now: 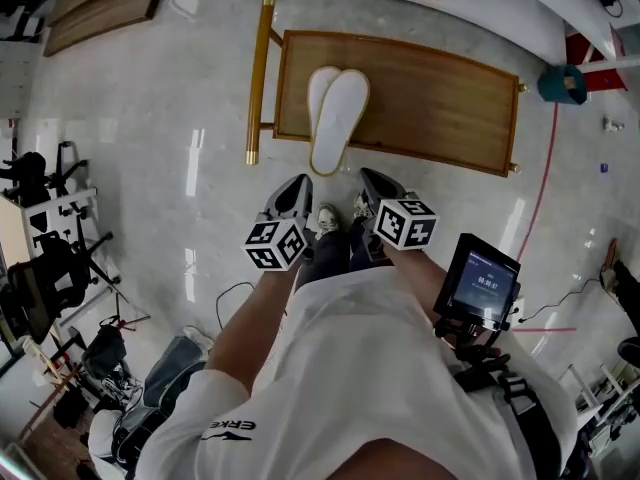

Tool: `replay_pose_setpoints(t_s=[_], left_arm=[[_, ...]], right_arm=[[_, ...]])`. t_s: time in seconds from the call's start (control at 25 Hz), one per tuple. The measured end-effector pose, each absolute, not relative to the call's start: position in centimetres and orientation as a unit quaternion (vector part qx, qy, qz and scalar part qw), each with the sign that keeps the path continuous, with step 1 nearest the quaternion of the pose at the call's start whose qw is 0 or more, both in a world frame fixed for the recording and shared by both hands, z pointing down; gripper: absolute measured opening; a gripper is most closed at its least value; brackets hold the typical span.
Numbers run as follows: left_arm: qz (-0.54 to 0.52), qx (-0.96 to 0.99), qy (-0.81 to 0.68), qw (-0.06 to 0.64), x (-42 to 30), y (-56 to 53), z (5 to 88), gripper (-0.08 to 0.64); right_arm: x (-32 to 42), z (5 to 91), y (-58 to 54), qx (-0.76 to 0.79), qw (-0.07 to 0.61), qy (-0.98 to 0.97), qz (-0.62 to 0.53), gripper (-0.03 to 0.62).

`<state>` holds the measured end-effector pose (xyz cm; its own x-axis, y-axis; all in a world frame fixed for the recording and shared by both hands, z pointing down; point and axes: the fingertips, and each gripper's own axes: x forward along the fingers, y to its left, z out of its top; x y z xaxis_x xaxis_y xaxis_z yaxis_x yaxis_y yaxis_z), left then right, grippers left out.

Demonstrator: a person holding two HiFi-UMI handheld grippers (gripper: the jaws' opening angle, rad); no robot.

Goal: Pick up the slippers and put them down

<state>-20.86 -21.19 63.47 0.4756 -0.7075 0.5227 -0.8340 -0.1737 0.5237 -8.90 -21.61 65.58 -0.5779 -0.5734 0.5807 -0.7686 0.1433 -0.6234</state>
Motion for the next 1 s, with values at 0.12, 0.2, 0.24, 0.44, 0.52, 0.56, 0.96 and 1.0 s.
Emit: replay_pose_setpoints(t_s=[0.12,0.2,0.24,0.44,0.52,0.56,0.96,1.0], left_arm=[[0.089,0.759,-0.504,0.402,-21.1,-21.5,64.7,0.003],[0.094,0.755,-0.505,0.407,-21.6,-21.9,65.6,0.003],[0.097,0.753,-0.506,0.409,-21.9,-22.0,66.1,0.003],[0.109,0.746,-0.508,0.416,-22.8,-22.5,68.7,0.003],[0.111,0.745,-0.508,0.419,-22.8,-22.5,69.1,0.003],[0.113,0.744,-0.507,0.420,-22.8,-22.4,69.1,0.003],[0.125,0.733,-0.514,0.426,-23.4,-21.3,68.8,0.003],[0.127,0.732,-0.515,0.427,-23.5,-21.2,68.9,0.003]], right_arm=[[-9.2,67.1,-21.8,0.446,0.115,-0.744,0.484,-0.003],[-9.6,68.2,-22.1,0.445,0.121,-0.740,0.489,-0.003],[-9.9,68.8,-22.3,0.444,0.122,-0.738,0.493,-0.003],[-11.2,71.8,-22.9,0.432,0.126,-0.735,0.507,-0.003],[-11.6,72.4,-23.0,0.422,0.124,-0.737,0.514,-0.003],[-11.8,72.4,-23.0,0.415,0.122,-0.738,0.517,-0.002],[-12.6,73.1,-22.8,0.367,0.088,-0.733,0.565,0.165],[-12.8,73.5,-22.8,0.362,0.085,-0.731,0.572,0.182]])
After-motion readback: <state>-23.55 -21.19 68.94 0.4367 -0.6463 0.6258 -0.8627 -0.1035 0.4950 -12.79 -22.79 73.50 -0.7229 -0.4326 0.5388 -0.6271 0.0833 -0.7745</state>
